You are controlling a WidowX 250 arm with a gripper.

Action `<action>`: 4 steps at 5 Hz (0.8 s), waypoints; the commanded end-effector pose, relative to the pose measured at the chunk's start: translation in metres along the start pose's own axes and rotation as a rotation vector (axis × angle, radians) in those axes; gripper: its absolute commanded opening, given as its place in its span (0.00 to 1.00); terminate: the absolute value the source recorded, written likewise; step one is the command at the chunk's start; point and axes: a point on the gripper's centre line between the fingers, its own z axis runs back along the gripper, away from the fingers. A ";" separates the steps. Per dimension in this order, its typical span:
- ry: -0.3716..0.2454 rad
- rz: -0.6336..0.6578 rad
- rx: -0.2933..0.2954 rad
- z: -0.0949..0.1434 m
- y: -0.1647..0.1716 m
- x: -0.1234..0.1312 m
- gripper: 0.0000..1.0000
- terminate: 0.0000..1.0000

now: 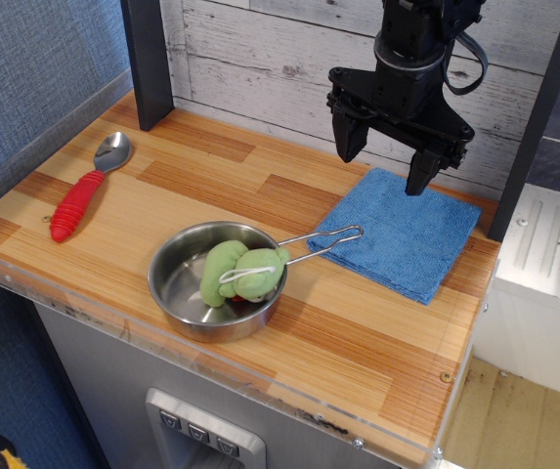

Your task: Take the vegetable from the silver vessel and place it on the blue cloth.

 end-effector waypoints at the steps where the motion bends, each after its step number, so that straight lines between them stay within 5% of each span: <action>1: 0.000 0.000 0.000 0.000 0.000 0.000 1.00 0.00; 4: -0.021 -0.026 0.091 0.026 0.037 -0.058 1.00 0.00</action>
